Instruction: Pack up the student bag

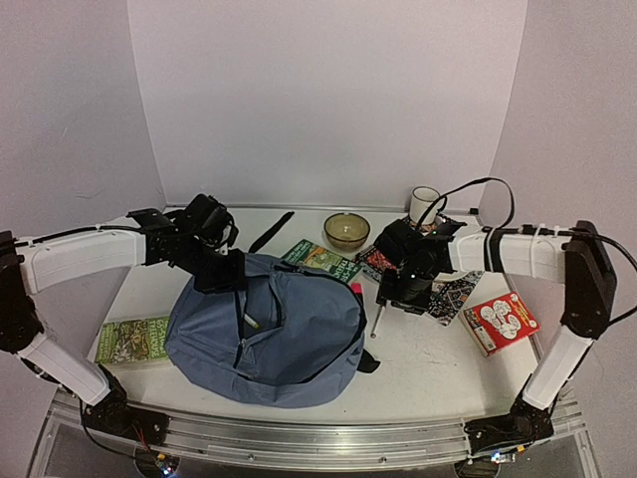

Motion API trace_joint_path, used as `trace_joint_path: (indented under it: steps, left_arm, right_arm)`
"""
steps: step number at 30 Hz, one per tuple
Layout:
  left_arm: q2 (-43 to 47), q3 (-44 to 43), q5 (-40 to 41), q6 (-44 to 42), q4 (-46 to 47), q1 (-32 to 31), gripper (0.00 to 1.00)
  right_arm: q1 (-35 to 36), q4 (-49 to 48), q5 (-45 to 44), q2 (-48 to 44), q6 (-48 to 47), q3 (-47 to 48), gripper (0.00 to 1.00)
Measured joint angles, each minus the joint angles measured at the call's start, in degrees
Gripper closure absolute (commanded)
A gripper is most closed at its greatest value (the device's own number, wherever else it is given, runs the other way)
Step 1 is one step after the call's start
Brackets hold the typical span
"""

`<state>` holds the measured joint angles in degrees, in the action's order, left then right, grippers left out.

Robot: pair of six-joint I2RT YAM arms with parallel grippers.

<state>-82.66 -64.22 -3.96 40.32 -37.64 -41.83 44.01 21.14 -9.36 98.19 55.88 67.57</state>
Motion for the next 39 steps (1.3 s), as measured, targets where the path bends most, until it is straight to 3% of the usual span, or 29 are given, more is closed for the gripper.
trace_joint_path:
  steps: [8,17,29,39]
  left_arm:
    - [0.79,0.28,2.85,0.0,-1.96,0.63,1.0]
    - [0.79,0.28,3.3,-0.3,-1.98,0.64,1.0]
    - [0.79,0.26,3.27,-0.94,-2.0,0.64,1.0]
    - [0.79,0.15,3.23,-1.29,-2.1,0.64,1.0]
  right_arm:
    - [0.02,0.06,0.13,11.83,-0.38,4.78,0.48]
    - [-0.28,-1.22,0.92,17.27,-0.41,8.15,0.55]
    - [-0.93,-1.59,0.84,17.79,0.54,8.08,0.98]
    - [-0.96,-1.91,0.75,13.78,-0.05,4.94,1.0]
